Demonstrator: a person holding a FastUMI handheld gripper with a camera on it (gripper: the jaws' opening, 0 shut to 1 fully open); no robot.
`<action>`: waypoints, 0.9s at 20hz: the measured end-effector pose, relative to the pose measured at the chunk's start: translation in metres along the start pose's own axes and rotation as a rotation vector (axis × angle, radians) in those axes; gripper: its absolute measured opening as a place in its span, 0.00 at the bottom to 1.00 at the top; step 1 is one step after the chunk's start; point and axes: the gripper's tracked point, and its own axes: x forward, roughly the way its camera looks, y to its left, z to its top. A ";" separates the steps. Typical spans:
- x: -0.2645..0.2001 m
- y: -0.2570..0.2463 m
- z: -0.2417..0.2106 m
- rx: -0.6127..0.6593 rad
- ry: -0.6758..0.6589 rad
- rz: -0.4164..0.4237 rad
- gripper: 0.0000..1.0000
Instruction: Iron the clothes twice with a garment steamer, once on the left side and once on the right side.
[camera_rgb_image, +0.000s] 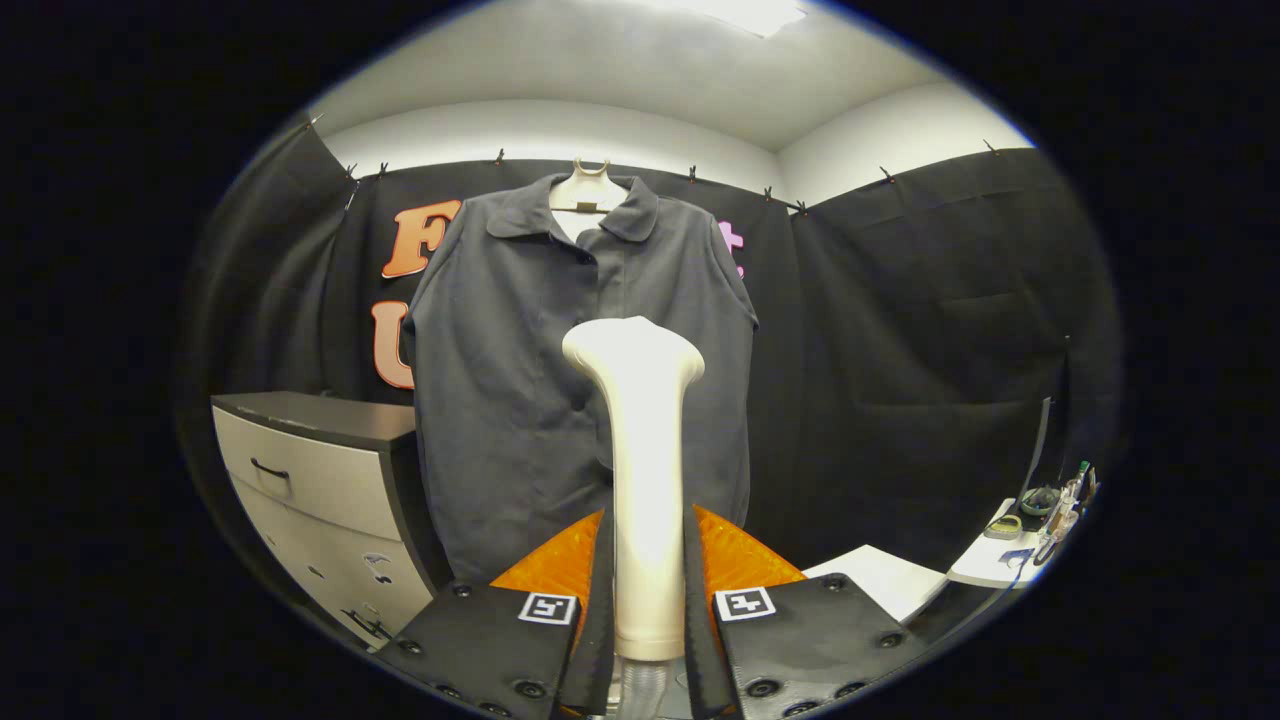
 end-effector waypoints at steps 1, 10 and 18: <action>-0.002 0.002 0.009 0.012 -0.014 0.005 0.37; -0.027 -0.002 0.042 0.058 -0.054 0.006 0.37; -0.033 -0.015 0.030 0.075 -0.018 -0.016 0.37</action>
